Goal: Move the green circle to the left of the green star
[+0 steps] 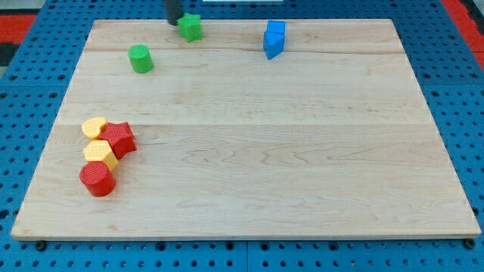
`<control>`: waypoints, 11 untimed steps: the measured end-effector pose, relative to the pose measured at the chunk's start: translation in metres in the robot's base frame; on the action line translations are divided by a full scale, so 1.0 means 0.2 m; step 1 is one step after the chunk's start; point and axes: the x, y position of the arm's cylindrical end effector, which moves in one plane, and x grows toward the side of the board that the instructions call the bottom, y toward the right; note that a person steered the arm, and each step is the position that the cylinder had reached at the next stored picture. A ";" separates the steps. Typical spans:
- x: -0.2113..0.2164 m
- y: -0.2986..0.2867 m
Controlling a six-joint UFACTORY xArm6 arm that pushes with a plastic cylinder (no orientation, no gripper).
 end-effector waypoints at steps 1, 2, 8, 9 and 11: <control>0.04 0.26; 0.01 0.13; 0.58 -0.14; 0.65 -0.31; 0.50 -0.43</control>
